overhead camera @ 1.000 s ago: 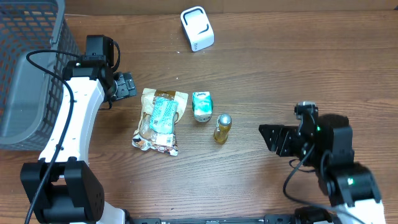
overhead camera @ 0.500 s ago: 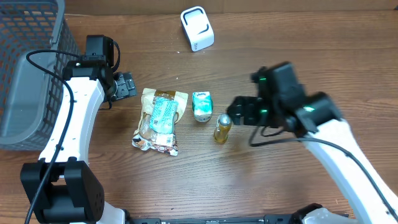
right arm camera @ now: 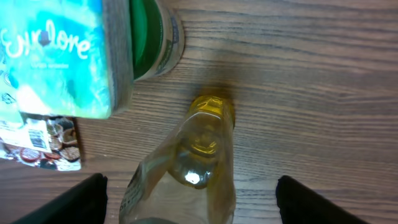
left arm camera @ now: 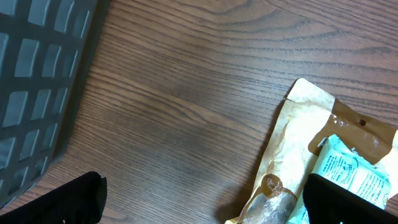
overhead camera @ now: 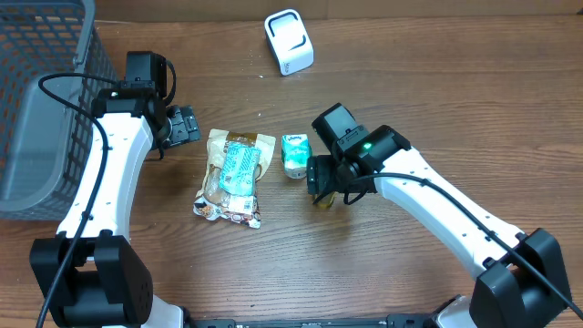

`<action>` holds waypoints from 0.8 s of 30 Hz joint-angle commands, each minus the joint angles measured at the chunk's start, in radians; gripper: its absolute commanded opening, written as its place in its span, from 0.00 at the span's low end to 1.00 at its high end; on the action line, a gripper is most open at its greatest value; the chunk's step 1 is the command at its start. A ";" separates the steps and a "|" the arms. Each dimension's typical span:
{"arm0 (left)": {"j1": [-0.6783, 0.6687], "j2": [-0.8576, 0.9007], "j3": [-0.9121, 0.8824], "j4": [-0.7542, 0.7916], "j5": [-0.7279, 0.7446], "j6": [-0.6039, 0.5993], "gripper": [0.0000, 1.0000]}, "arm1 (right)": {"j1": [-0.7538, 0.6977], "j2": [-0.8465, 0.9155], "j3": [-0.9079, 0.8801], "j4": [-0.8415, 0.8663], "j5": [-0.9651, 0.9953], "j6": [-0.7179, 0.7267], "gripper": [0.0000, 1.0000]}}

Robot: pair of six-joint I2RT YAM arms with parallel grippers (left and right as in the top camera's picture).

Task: Scan the item barcode
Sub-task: 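Move the right gripper over the yellow oil bottle and lower onto it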

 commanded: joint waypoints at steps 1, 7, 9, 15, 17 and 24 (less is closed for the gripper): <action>-0.001 -0.004 0.014 0.002 -0.003 0.019 1.00 | 0.010 -0.006 0.025 0.002 0.067 0.020 0.71; -0.001 -0.004 0.014 0.002 -0.003 0.019 1.00 | 0.009 -0.006 0.025 0.001 0.068 0.020 0.43; -0.001 -0.004 0.014 0.002 -0.003 0.019 0.99 | 0.009 -0.006 0.025 0.002 0.069 0.019 0.35; -0.001 -0.004 0.014 0.002 -0.003 0.019 1.00 | -0.004 -0.006 0.027 -0.005 0.220 0.010 0.28; -0.001 -0.004 0.014 0.001 -0.003 0.019 0.99 | -0.024 -0.006 0.027 -0.002 0.274 -0.032 0.28; -0.001 -0.004 0.014 0.002 -0.003 0.019 0.99 | -0.126 -0.006 0.027 -0.002 0.280 -0.091 0.28</action>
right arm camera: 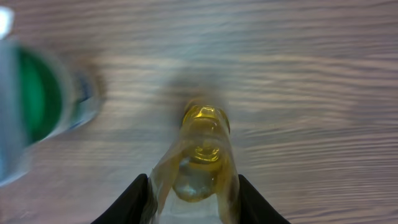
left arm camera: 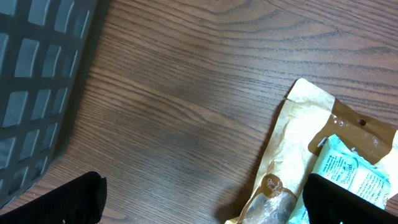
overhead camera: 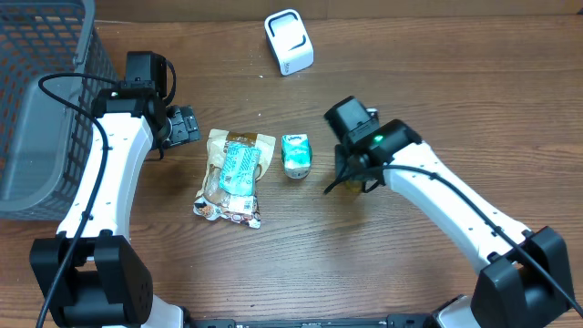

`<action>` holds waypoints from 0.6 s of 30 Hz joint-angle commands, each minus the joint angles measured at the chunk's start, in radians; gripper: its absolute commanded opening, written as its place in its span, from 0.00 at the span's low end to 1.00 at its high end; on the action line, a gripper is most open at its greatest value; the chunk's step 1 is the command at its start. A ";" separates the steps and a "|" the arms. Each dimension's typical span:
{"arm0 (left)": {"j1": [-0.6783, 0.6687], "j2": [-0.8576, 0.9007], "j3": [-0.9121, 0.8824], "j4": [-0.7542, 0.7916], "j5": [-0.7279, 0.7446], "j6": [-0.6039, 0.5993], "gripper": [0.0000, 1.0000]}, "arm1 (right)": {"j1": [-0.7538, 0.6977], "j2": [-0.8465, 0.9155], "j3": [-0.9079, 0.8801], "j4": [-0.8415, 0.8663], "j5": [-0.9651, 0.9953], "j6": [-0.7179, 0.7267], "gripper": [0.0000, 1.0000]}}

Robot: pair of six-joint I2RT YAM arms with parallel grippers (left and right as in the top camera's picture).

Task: Scan the item barcode
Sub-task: 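Move the right gripper over the yellow oil bottle and lower onto it, then close the right gripper around the yellow oil bottle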

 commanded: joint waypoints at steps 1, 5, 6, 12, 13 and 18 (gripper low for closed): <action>-0.001 -0.004 0.014 0.002 -0.003 0.019 1.00 | -0.048 -0.006 0.027 0.002 0.044 -0.031 0.28; -0.001 -0.004 0.014 0.001 -0.003 0.019 1.00 | -0.094 -0.006 0.026 0.006 -0.054 -0.100 0.28; -0.001 -0.004 0.014 0.002 -0.003 0.019 0.99 | -0.102 -0.006 0.026 0.006 -0.072 -0.109 0.28; -0.001 -0.004 0.014 0.001 -0.003 0.019 1.00 | -0.125 -0.006 0.026 0.006 -0.071 -0.108 0.29; -0.001 -0.004 0.014 0.002 -0.003 0.019 1.00 | -0.126 -0.006 0.026 0.006 -0.071 -0.109 0.28; -0.001 -0.004 0.014 0.002 -0.003 0.019 0.99 | -0.126 -0.006 0.026 0.006 -0.071 -0.108 0.29</action>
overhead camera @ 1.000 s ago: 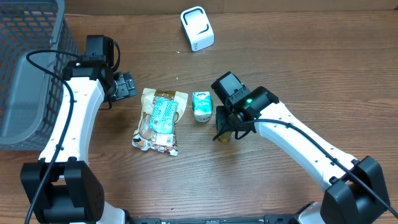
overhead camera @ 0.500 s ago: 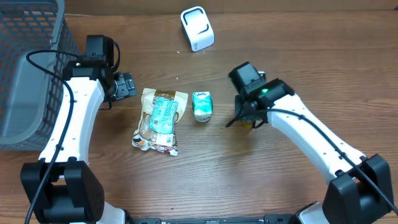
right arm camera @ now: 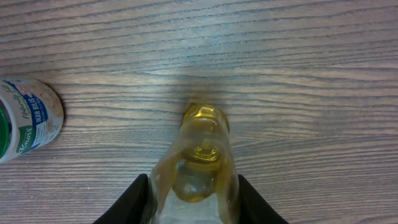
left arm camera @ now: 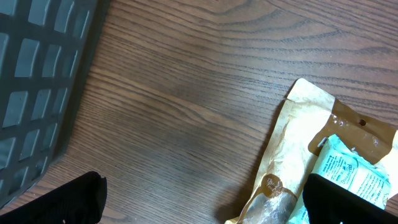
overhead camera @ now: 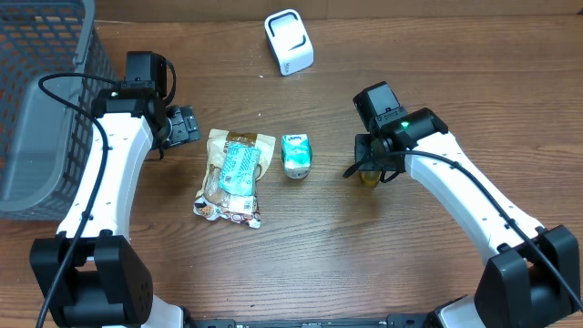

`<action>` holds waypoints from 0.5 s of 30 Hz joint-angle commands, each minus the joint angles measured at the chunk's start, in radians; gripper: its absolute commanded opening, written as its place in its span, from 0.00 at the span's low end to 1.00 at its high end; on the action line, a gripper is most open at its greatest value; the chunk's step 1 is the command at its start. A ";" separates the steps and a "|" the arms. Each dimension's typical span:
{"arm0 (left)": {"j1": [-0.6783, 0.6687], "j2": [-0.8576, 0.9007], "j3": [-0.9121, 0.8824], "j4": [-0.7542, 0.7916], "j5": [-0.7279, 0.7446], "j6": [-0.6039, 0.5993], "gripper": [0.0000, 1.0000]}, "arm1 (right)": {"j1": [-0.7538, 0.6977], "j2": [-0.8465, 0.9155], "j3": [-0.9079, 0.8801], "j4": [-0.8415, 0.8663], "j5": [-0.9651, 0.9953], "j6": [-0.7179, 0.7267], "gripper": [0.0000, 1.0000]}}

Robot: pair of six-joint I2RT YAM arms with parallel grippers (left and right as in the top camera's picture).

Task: Scan the item barcode
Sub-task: 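Close the right gripper around the yellow oil bottle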

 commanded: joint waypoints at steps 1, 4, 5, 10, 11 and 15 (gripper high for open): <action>-0.001 -0.004 0.014 0.002 -0.003 0.019 1.00 | -0.008 -0.006 0.025 0.002 -0.011 -0.008 0.29; -0.001 -0.004 0.014 0.002 -0.003 0.019 1.00 | -0.008 -0.006 0.025 0.001 -0.011 -0.010 0.29; -0.001 -0.004 0.014 0.002 -0.003 0.019 1.00 | -0.008 -0.006 0.025 0.002 -0.011 -0.018 0.29; -0.001 -0.004 0.014 0.002 -0.003 0.019 1.00 | -0.014 -0.006 0.025 0.001 -0.011 -0.035 0.29; -0.001 -0.004 0.014 0.002 -0.003 0.019 1.00 | -0.019 -0.006 0.025 0.000 -0.011 -0.035 0.29; -0.001 -0.004 0.014 0.002 -0.003 0.019 1.00 | -0.040 -0.006 0.025 -0.007 -0.031 -0.035 0.29</action>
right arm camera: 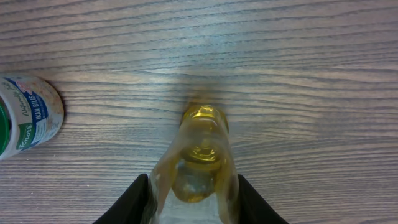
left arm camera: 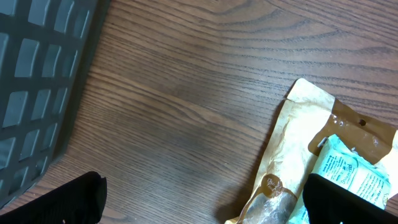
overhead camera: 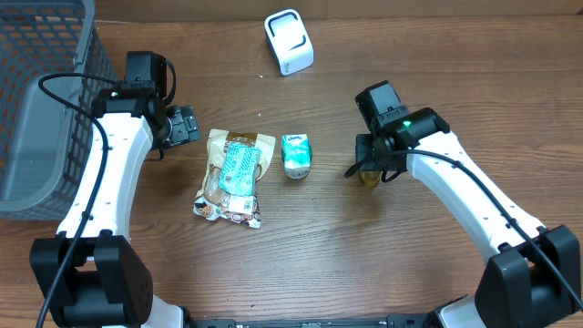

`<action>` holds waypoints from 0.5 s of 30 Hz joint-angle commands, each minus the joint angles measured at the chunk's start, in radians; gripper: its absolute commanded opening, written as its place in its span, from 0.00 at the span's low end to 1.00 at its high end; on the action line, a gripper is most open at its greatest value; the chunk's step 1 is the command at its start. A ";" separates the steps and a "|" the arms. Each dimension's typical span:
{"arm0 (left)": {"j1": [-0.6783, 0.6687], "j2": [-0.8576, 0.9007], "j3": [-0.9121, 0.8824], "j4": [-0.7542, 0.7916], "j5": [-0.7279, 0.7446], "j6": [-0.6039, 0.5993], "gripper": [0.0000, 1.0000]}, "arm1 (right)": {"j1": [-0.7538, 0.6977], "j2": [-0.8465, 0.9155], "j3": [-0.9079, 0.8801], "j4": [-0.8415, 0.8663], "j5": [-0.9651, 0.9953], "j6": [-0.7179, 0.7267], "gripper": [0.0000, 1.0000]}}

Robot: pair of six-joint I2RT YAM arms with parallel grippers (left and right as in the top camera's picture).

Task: Scan the item barcode
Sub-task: 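Close the right gripper around the yellow oil bottle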

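Note:
My right gripper (overhead camera: 368, 167) is shut on a clear bottle of yellow liquid (right arm camera: 199, 155), right of the table's middle. The bottle (overhead camera: 369, 176) shows just below the gripper in the overhead view, its cap end toward the wood. The black fingers (right arm camera: 134, 199) press on both of its sides. A white barcode scanner (overhead camera: 289, 41) stands at the back of the table, well apart from the bottle. My left gripper (overhead camera: 185, 125) is open and holds nothing, beside the top of a tan snack bag (overhead camera: 232, 173).
A small green-lidded jar (overhead camera: 295, 155) lies between the bag and the bottle, and it shows at the left in the right wrist view (right arm camera: 28, 115). A grey mesh basket (overhead camera: 36, 100) fills the far left, close to the left arm.
Hardly anything differs. My right gripper is still shut on the bottle at almost the same spot right of the jar. The left arm has not moved.
My right gripper first stood open around the bottle lying close beside the jar. Then it was shut on the bottle and farther right. After that it held the bottle well right of the jar, and it remains there. The left arm stayed still throughout.

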 commanded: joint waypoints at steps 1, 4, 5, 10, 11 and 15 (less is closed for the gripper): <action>-0.001 -0.004 0.014 0.002 -0.003 0.019 1.00 | -0.025 -0.006 0.024 -0.004 -0.030 -0.010 0.29; -0.001 -0.004 0.014 0.001 -0.003 0.019 1.00 | -0.034 -0.006 0.024 0.005 -0.110 -0.056 0.29; -0.001 -0.004 0.014 0.002 -0.003 0.019 1.00 | -0.038 -0.006 0.024 0.006 -0.119 -0.061 0.29; -0.001 -0.004 0.014 0.002 -0.003 0.019 1.00 | -0.050 -0.006 0.024 0.002 -0.118 -0.061 0.30; -0.001 -0.004 0.014 0.002 -0.003 0.019 1.00 | -0.052 -0.006 0.024 0.002 -0.117 -0.061 0.32; -0.001 -0.004 0.014 0.002 -0.003 0.019 1.00 | -0.055 -0.006 0.024 0.003 -0.118 -0.061 0.34</action>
